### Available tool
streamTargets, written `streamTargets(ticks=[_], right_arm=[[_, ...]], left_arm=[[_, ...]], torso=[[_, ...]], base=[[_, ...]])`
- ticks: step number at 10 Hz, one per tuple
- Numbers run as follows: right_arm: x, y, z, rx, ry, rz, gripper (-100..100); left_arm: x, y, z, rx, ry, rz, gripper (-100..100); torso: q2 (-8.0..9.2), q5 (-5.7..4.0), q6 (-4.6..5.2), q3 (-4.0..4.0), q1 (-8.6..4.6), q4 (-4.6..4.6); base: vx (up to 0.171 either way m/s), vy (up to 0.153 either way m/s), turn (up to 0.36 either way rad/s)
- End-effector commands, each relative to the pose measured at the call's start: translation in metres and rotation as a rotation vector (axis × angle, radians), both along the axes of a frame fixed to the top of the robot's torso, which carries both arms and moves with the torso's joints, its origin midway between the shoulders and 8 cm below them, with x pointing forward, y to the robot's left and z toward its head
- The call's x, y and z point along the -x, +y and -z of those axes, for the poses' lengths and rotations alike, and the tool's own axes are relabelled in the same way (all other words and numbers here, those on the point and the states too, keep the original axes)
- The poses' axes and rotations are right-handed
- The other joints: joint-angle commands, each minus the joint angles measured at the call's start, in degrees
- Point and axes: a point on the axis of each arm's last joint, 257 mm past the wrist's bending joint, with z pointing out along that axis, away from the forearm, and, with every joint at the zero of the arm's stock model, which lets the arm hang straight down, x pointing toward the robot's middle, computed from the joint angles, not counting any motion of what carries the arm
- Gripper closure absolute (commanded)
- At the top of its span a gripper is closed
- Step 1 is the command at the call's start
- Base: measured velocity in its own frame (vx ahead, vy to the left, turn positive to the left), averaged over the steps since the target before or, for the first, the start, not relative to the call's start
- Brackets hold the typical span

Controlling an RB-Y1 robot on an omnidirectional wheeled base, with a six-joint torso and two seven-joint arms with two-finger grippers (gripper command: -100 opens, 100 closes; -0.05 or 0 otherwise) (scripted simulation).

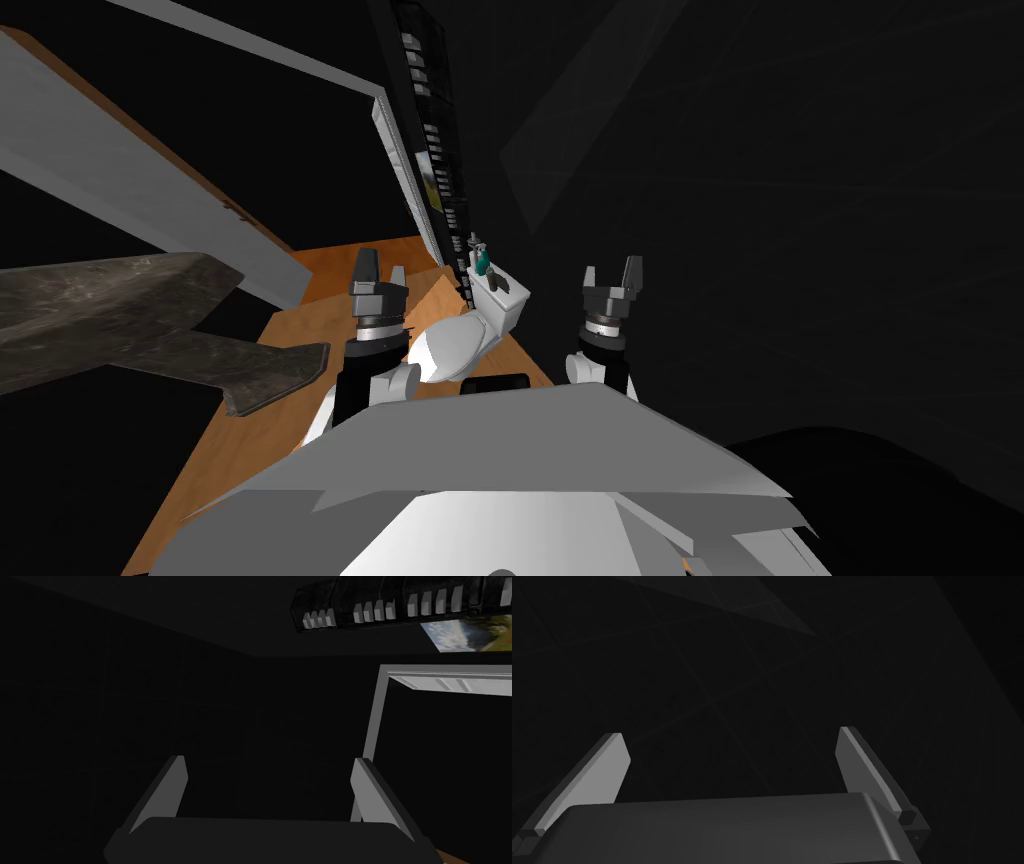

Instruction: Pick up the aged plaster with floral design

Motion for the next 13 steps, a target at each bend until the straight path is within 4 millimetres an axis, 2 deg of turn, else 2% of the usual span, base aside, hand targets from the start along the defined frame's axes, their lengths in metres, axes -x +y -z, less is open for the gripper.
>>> streamTargets(ticks=[1, 4, 5, 7, 8, 9, 10, 11, 12, 13], right_arm=[[0.000, 0.000, 0.000, 0.000, 0.000, 0.000, 0], [0.000, 0.000, 0.000, 0.000, 0.000, 0.000, 0], [0.000, 0.000, 0.000, 0.000, 0.000, 0.000, 0], [0.000, 0.000, 0.000, 0.000, 0.000, 0.000, 0], [0.000, 0.000, 0.000, 0.000, 0.000, 0.000, 0], [0.000, 0.000, 0.000, 0.000, 0.000, 0.000, 0], [0.000, 0.000, 0.000, 0.000, 0.000, 0.000, 0], [0.000, 0.000, 0.000, 0.000, 0.000, 0.000, 0], [0.000, 0.000, 0.000, 0.000, 0.000, 0.000, 0], [0.000, 0.000, 0.000, 0.000, 0.000, 0.000, 0]], left_arm=[[-0.013, -0.004, 0.006, -0.024, 0.026, 0.026, -100], [-0.043, -0.006, 0.022, -0.045, 0.092, 0.057, -100], [-0.044, -0.007, 0.018, -0.046, 0.081, 0.061, -100], [-0.071, -0.005, 0.034, -0.051, 0.147, 0.074, -100], [-0.073, -0.008, 0.026, -0.052, 0.130, 0.080, -100], [-0.088, -0.005, 0.038, -0.052, 0.174, 0.082, -100], [-0.090, -0.007, 0.031, -0.054, 0.158, 0.088, -100], [-0.105, -0.004, 0.041, -0.053, 0.200, 0.089, -100], [-0.108, -0.007, 0.034, -0.054, 0.188, 0.095, -100], [-0.123, -0.003, 0.047, -0.051, 0.236, 0.094, -100]], torso=[[0.00, 0.00, 0.00, 0.00, 0.00, 0.00], [0.27, 0.03, 0.01, 0.16, 0.15, 0.06], [0.34, 0.04, 0.02, 0.19, 0.20, 0.07], [0.22, 0.03, 0.02, 0.13, 0.14, 0.05], [0.26, 0.03, 0.01, 0.15, 0.15, 0.06], [0.20, 0.03, 0.00, 0.12, 0.13, 0.05], [0.19, 0.03, 0.01, 0.11, 0.14, 0.04], [0.18, 0.02, -0.01, 0.11, 0.10, 0.04], [0.25, 0.03, 0.01, 0.14, 0.12, 0.05], [0.20, 0.03, -0.01, 0.12, 0.12, 0.05]], base=[[-0.039, 0.014, -0.086], [-0.086, 0.036, -0.108], [-0.070, 0.030, -0.043], [-0.068, 0.030, -0.114], [-0.057, 0.028, -0.054], [-0.054, 0.028, -0.115], [-0.056, 0.021, -0.046], [-0.079, 0.025, -0.123], [-0.060, 0.028, -0.053], [-0.069, 0.037, -0.125]])
